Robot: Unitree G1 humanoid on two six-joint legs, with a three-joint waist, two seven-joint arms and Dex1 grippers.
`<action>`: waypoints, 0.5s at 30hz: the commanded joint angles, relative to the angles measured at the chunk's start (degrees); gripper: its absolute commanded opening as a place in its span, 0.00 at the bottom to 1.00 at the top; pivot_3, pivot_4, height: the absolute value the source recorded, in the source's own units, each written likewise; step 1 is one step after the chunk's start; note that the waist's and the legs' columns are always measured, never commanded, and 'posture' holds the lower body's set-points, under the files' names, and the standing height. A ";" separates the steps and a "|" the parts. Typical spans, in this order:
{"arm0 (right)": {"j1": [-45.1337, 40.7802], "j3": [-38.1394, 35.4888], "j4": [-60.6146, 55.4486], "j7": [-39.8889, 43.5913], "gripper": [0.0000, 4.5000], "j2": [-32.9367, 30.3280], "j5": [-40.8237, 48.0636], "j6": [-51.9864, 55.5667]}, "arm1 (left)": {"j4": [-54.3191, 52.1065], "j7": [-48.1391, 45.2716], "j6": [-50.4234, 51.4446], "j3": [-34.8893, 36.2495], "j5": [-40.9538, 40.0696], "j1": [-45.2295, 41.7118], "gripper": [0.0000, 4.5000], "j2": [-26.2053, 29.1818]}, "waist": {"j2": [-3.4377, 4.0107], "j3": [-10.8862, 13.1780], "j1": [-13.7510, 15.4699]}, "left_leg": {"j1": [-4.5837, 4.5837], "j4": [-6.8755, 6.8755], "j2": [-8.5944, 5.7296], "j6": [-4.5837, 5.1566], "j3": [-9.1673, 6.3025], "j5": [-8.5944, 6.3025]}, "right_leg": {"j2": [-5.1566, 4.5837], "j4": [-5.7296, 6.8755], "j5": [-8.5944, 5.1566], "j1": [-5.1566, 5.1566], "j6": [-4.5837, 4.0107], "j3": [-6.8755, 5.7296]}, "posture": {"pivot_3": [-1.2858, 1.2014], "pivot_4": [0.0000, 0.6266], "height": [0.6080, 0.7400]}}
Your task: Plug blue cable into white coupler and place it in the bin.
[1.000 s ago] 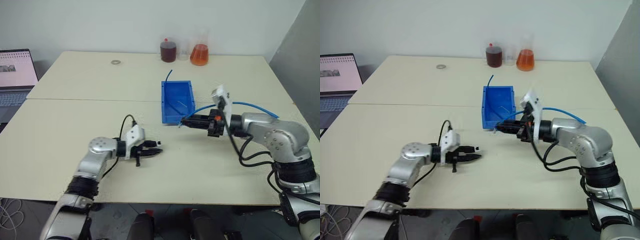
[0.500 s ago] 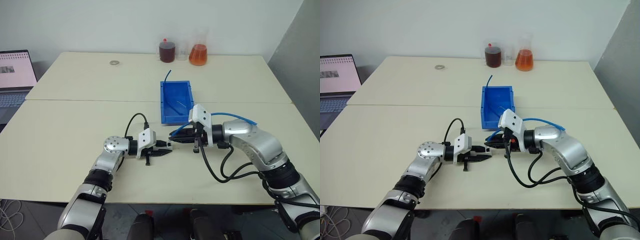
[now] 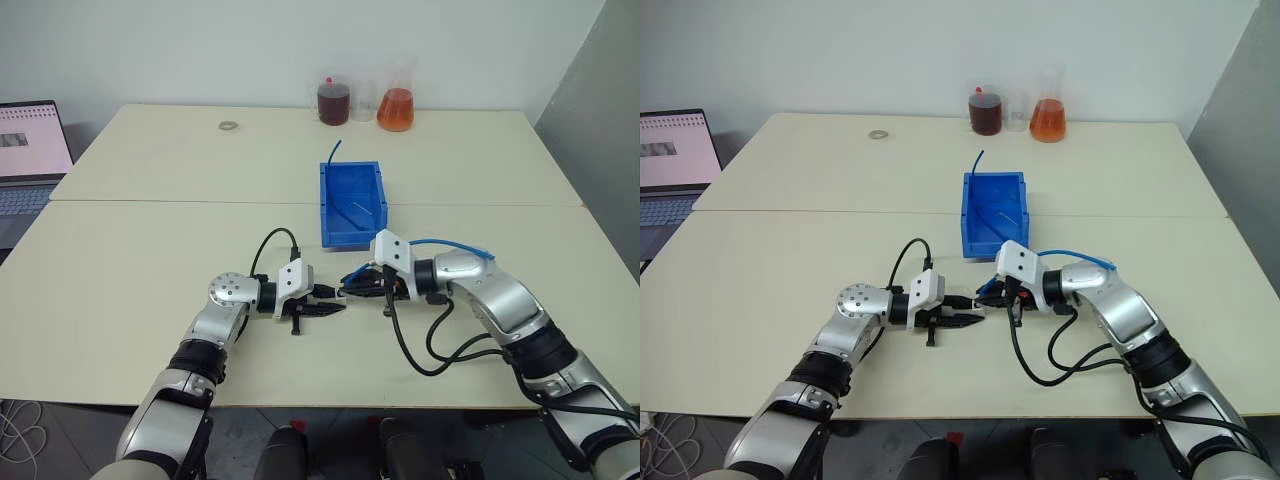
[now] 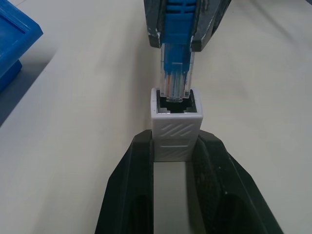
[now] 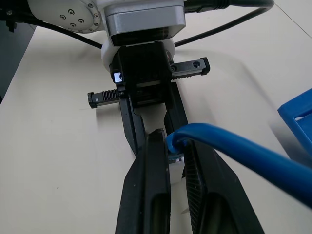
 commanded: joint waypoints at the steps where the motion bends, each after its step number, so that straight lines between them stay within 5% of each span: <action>1: -0.79 0.26 0.93 2.03 0.03 0.27 -1.55 -1.58 | -1.71 -0.50 1.25 -0.29 -0.55 0.87 0.17 0.19 | 0.00 0.00 0.00 | 0.00 0.00 0.00 0.00 0.00 0.00 | 0.00 0.00 0.00 0.00 0.00 0.00 | 0.52 0.24 1.00; 15: -2.07 1.28 4.65 5.74 0.03 1.43 -4.16 -1.01 | -1.72 0.18 1.75 0.10 -0.24 0.49 0.17 0.39 | 0.01 -0.01 -0.03 | 0.04 0.00 0.00 0.00 0.00 0.00 | 0.00 0.05 0.00 0.01 -0.01 0.01 | 0.52 0.24 1.00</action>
